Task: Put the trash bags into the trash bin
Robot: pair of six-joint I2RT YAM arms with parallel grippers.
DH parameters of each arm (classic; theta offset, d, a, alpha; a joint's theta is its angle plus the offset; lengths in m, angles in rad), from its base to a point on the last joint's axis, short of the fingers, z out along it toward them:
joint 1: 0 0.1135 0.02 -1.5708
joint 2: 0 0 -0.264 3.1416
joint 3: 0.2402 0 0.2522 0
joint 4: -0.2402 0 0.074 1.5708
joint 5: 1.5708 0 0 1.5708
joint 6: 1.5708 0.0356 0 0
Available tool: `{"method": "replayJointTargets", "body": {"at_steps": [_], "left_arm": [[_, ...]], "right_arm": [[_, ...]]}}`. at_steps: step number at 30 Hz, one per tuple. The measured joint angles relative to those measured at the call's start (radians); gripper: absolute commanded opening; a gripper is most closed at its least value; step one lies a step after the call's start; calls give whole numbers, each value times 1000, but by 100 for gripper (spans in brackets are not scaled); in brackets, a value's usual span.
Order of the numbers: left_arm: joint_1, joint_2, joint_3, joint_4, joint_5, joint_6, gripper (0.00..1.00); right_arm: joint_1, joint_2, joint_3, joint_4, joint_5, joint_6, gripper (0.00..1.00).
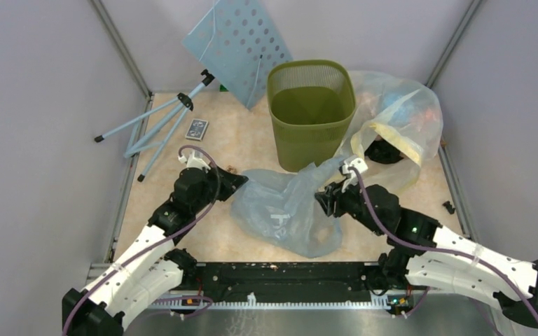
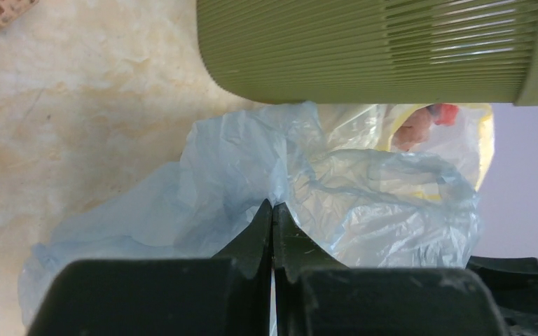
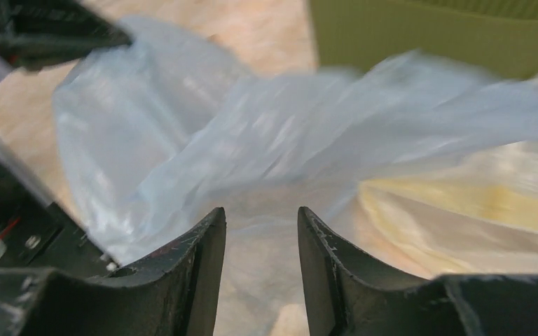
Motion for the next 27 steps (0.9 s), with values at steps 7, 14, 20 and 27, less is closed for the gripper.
{"method": "replayJointTargets", "body": {"at_steps": [7, 14, 20, 27], "left_arm": [[0, 40, -30, 32, 21, -2, 0], [0, 68, -28, 97, 76, 23, 0], [0, 116, 8, 127, 165, 43, 0], [0, 130, 30, 143, 264, 46, 0]], "right_arm": [[-2, -145, 72, -181, 217, -16, 53], [-2, -87, 266, -188, 40, -112, 62], [-2, 180, 365, -127, -138, -154, 71], [-2, 499, 383, -80, -279, -166, 76]]}}
